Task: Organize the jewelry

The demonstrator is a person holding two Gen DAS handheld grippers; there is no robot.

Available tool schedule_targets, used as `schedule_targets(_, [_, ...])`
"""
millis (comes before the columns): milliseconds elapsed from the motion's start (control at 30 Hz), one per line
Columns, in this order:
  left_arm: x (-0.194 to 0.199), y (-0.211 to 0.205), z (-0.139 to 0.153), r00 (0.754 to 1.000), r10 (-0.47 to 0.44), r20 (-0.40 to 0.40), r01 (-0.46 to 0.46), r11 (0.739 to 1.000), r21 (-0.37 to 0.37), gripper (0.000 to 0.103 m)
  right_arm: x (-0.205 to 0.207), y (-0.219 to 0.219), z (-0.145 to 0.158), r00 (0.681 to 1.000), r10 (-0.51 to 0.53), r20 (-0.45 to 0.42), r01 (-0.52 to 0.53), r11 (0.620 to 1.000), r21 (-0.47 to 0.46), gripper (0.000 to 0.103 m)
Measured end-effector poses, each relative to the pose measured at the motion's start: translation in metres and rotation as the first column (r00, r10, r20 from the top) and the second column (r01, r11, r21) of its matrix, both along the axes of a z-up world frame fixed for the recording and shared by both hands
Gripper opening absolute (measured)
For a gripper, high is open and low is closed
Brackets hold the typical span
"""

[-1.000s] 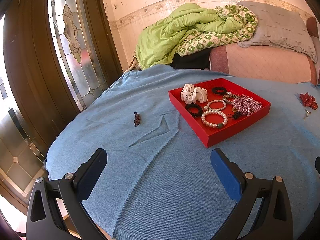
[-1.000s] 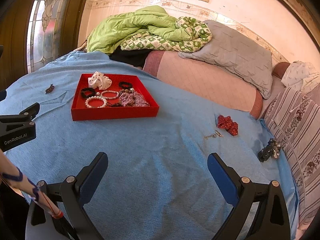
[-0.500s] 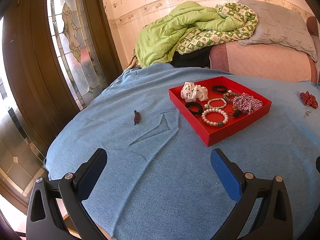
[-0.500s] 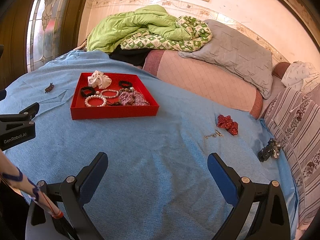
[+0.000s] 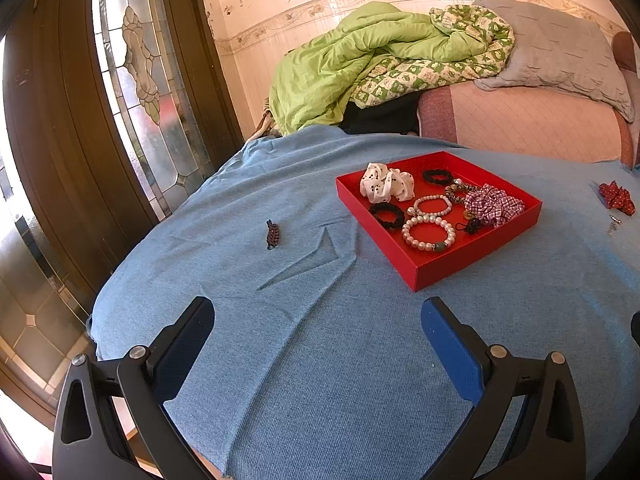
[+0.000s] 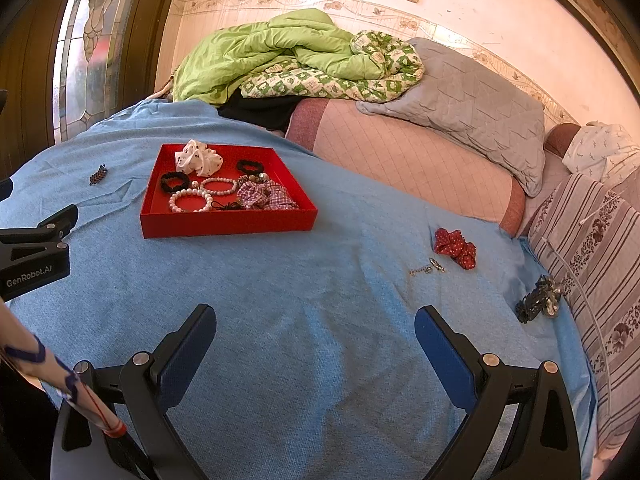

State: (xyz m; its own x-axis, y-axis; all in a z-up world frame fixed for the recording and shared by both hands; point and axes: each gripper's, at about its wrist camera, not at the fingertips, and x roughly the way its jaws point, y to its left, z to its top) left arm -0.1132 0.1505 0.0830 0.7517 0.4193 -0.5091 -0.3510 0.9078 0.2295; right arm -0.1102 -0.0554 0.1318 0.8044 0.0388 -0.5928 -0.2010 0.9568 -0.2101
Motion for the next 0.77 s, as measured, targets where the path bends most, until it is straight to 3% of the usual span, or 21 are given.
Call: schedule_targets(767, [-0.0008,-0.0064,-0.0031,0.998,-0.056,-0.009,0.056,0.998,-0.001,0.103,-0.0044,-0.0095,-0.006,1.0,-0.007,-0.018,0.007,1.0,0.013,0.101])
